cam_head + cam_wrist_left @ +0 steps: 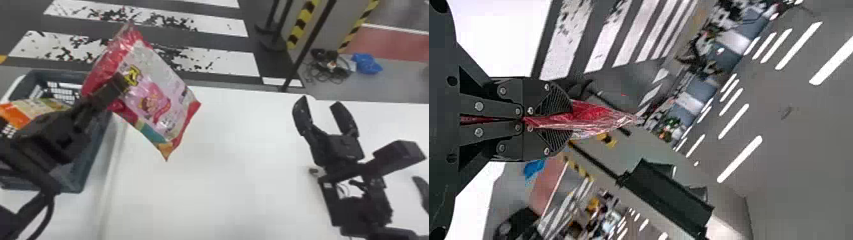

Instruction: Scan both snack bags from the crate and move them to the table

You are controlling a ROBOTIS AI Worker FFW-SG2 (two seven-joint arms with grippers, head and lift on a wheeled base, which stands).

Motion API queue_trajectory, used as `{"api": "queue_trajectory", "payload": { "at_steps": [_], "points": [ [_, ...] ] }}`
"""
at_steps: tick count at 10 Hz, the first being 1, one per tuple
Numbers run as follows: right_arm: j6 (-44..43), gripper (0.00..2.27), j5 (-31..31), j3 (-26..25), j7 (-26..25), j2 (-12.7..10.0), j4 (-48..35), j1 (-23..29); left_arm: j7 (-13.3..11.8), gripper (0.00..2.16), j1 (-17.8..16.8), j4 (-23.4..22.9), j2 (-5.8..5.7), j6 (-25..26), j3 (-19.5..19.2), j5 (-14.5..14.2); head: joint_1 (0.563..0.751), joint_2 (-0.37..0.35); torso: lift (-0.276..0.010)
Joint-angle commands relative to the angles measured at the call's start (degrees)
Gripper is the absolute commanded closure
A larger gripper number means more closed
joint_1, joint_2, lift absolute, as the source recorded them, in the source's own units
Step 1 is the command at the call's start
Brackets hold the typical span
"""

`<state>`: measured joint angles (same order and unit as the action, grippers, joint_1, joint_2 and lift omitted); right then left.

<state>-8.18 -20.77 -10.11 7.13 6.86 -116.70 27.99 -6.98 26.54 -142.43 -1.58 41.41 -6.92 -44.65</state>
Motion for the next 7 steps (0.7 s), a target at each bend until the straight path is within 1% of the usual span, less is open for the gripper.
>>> {"api": "queue_trajectory", "payload": {
  "at_steps": [1, 2, 3, 4, 5, 6, 7],
  "points": [
    [-2.05, 0.12, 0.82, 0.62, -0.45, 0.00, -0.02, -0.04, -3.57, 1.89, -4.04, 9.81, 1.73, 9.00, -0.47, -7.74, 0.695, -0.228, -0.087],
    [-2.05, 0.12, 1.44, 0.71, -0.37, 0.08, -0.11, -0.04, -6.82, 1.89, -7.30, 17.98, 1.73, 13.57, -0.99, -11.87, 0.695, -0.273, -0.087],
    [-2.40, 0.12, 1.44, 0.62, -0.45, 0.26, -0.11, -0.04, -9.37, 1.89, -10.11, 25.19, 1.73, 17.62, -0.91, -12.22, 0.695, -0.306, -0.087],
    [-3.46, 0.12, 1.53, 0.62, -0.37, 0.26, -0.19, 0.14, -10.33, 1.89, -12.48, 30.99, 1.73, 19.55, -0.29, -11.87, 0.695, -0.320, -0.087],
    [-3.46, 0.12, 1.53, 0.62, -0.37, 0.44, -0.28, 0.22, -10.95, 1.89, -14.68, 35.29, 1.73, 19.55, 1.56, -9.32, 0.695, -0.340, -0.087],
    [-3.63, 0.12, 1.53, 0.62, -0.37, 0.61, -0.37, 0.22, -11.30, 1.89, -16.52, 38.46, 1.73, 19.38, 4.54, -5.63, 0.695, -0.350, -0.087],
    [-3.63, 0.12, 1.35, 0.71, -0.37, 0.96, -0.28, 0.14, -11.21, 1.89, -18.46, 41.01, 1.73, 18.85, 8.15, -1.06, 0.695, -0.350, -0.087]
  ]
}}
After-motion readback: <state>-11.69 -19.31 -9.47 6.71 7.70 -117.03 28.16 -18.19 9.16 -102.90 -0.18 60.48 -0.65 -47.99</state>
